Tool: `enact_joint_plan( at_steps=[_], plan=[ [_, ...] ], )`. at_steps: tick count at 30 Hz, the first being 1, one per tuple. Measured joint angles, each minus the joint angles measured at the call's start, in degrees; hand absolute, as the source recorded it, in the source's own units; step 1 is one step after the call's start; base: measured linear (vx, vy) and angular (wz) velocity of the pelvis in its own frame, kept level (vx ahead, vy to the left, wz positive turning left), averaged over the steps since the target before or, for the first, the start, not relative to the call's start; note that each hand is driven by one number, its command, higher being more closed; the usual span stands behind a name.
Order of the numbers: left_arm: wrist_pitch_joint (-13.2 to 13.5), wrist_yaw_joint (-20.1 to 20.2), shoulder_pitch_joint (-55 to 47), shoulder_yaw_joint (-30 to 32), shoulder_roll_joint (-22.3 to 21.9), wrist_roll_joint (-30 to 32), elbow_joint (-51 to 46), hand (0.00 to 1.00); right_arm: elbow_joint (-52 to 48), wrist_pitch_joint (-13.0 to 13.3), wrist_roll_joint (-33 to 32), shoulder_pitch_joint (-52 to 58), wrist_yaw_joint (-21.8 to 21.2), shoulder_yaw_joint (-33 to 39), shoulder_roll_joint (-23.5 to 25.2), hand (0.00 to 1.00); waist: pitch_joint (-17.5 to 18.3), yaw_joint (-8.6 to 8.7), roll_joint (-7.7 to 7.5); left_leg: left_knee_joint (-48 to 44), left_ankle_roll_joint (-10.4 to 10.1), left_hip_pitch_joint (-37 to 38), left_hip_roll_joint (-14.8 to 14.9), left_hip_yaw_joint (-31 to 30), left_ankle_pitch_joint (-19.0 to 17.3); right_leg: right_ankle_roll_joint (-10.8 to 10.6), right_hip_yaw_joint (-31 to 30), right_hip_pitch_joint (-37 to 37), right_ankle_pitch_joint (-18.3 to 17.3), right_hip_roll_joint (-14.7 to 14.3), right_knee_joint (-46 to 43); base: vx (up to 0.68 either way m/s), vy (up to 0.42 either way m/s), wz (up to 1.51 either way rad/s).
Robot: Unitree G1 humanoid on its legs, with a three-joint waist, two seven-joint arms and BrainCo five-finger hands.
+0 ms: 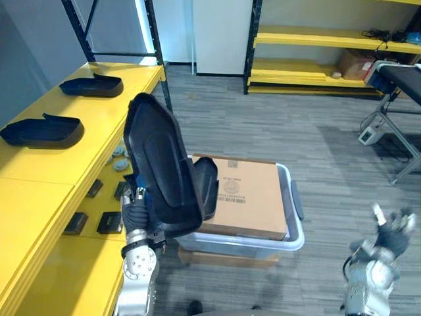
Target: Walk over and take plastic housings, then place them on the shelf
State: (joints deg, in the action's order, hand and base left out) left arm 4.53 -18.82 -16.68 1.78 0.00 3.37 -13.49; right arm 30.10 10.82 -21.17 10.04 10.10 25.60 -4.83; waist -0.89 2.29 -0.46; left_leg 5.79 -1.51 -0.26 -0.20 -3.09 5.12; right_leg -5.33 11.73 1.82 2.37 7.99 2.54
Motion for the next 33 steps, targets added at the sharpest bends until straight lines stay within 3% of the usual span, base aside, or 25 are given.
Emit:
enact_joint_plan(
  at_steps=[6, 9, 12, 15, 16, 17, 21, 23, 24, 26, 27, 28, 29, 31, 33],
  plan=[
    [1.3, 1.52, -0.55, -1.86, 0.14, -0.52, -1.9, 1.0, 14.2, -2.25, 5.85, 1.67, -3.0, -6.59, 1.68, 0.0, -0.46, -0.42, -0.4, -0.23, -0.21, -0.07, 0.11, -0.93, -0.45, -0.04, 0.82, 0.82, -0.51, -0.06, -0.64, -0.01, -0.005, 0.1],
    [1.97, 2.63, -1.57, -2.63, -0.45, -0.58, -3.01, 1.0, 16.56, -3.26, 8.09, 2.15, -3.05, -10.04, 3.67, 0.0, -1.87, -0.75, -0.82, -0.35, -0.04, -0.07, -0.06, -3.17, -0.6, -0.32, 3.13, 0.67, -3.7, 0.4, -4.45, -0.04, -0.032, 0.46],
    [2.3, 2.65, -2.38, -2.87, -1.05, -1.18, -5.46, 1.0, 16.26, -3.53, 11.3, 1.68, -3.2, -15.26, 4.41, 0.0, -4.81, -3.07, -1.19, -7.88, -0.07, -6.75, -2.33, -9.93, -2.2, -0.54, 12.14, -1.29, -8.28, 3.02, -12.53, -0.04, -0.03, 1.36],
    [2.32, 2.65, -2.4, -2.99, -1.84, -2.44, -7.85, 1.0, 15.63, -3.45, 12.62, 0.9, -2.96, -17.52, 4.42, 0.0, -6.3, -3.36, -0.69, -12.11, 0.1, -12.79, -2.47, -9.82, -2.23, -0.77, 23.37, -0.95, -11.56, 5.88, -17.4, 0.01, -0.014, 2.02],
    [2.35, 2.56, -2.4, -2.86, -2.03, -2.79, -8.11, 1.0, 15.63, -3.43, 12.87, 0.46, -2.98, -17.67, 4.22, 0.0, -6.68, -3.84, -0.39, -12.96, 0.76, -14.56, -1.2, -5.48, -2.22, -0.98, 26.56, -0.6, -12.23, 6.57, -18.63, 0.04, -0.019, 2.15],
    [2.35, 2.5, -2.4, -2.66, -2.63, -3.0, -8.23, 1.0, 15.24, -3.42, 12.93, -0.32, -2.88, -17.69, 3.85, 0.0, -7.37, -4.93, -0.12, -14.28, 2.57, -15.76, 1.18, 2.91, -2.51, -1.26, 30.27, 0.96, -12.75, 7.26, -19.28, 0.04, -0.018, 1.56],
    [2.91, 2.6, -2.45, -4.28, -3.02, -3.04, -8.51, 1.0, 12.89, -3.41, 14.14, -1.86, -2.79, -19.5, 3.34, 0.0, -7.73, -5.58, -0.6, -18.91, 5.8, -15.88, 7.32, 26.76, -4.9, -2.82, 39.83, 7.07, -13.39, 9.59, -19.19, 0.13, 0.007, 1.43],
    [3.42, 2.66, -2.25, -5.33, -3.11, -3.49, -8.55, 1.0, 11.68, -3.52, 14.58, -2.96, -2.77, -19.89, 3.66, 0.0, -7.67, -6.56, -0.74, -21.4, 6.15, -16.53, 7.62, 31.14, -7.59, -3.83, 42.27, 8.6, -12.73, 10.7, -18.31, 0.2, 0.111, 0.87],
    [3.44, 2.85, -1.71, -6.46, -3.1, -4.23, -8.53, 1.0, 10.99, -3.57, 14.69, -3.74, -2.74, -19.83, 4.54, 0.0, -7.59, -6.88, -1.11, -23.26, 6.46, -17.27, 5.73, 30.01, -9.77, -4.06, 43.71, 9.73, -12.44, 12.59, -19.47, 0.18, 0.165, 0.75],
    [3.38, 3.69, -0.1, -8.25, -2.98, -4.99, -8.27, 1.0, 10.31, -3.98, 14.92, -3.35, -2.74, -19.69, 5.02, 0.0, -7.58, -7.08, -1.55, -24.81, 7.18, -16.63, 3.39, 28.11, -11.87, -2.82, 43.85, 10.8, -11.79, 16.27, -25.15, 0.24, 0.225, 0.85],
    [3.38, 3.87, 1.62, -9.85, -2.76, -4.99, -8.01, 1.0, 9.38, -4.63, 15.04, -2.57, -2.75, -19.55, 5.1, 0.0, -7.6, -6.66, -1.49, -25.47, 7.64, -15.26, 1.59, 25.31, -13.12, 3.22, 41.3, 10.42, -9.99, 19.48, -32.74, 0.29, 0.228, 0.99],
    [3.39, 3.87, 2.47, -10.65, -2.62, -4.98, -7.83, 1.0, 9.35, -4.82, 15.05, -2.37, -2.75, -19.55, 5.32, 0.0, -7.56, -6.09, -1.39, -25.78, 8.05, -14.44, 1.0, 23.93, -13.87, 6.9, 38.22, 9.37, -8.66, 20.68, -36.85, 0.31, 0.2, 0.95],
    [3.49, 3.86, 3.91, -11.82, -2.22, -4.97, -7.62, 1.0, 9.36, -4.91, 15.05, -2.4, -2.8, -19.57, 5.97, 0.0, -7.53, -5.96, -1.4, -26.41, 7.97, -13.34, 0.85, 22.34, -15.2, 8.35, 30.23, 5.99, -10.34, 20.46, -43.23, 0.31, 0.174, 0.61],
    [3.83, 3.74, 6.14, -12.02, -0.72, -4.94, -5.36, 1.0, 9.8, -4.72, 15.05, -2.67, -2.9, -19.97, 6.49, 0.0, -7.19, -5.83, -1.4, -24.68, 7.36, -9.89, 0.77, 20.07, -16.05, 5.34, 16.2, -2.48, -15.16, 15.56, -49.47, 0.34, 0.174, 0.5],
    [4.18, 3.66, 6.64, -12.02, 0.0, -4.88, -2.18, 1.0, 11.97, -4.79, 15.08, -3.57, -2.87, -19.95, 6.35, 0.0, -6.23, -4.69, -2.29, -22.37, 7.5, -7.25, -0.29, 18.75, -15.42, 3.97, 10.47, -8.13, -17.62, 12.06, -46.42, 0.34, 0.113, 0.52]
  ],
)
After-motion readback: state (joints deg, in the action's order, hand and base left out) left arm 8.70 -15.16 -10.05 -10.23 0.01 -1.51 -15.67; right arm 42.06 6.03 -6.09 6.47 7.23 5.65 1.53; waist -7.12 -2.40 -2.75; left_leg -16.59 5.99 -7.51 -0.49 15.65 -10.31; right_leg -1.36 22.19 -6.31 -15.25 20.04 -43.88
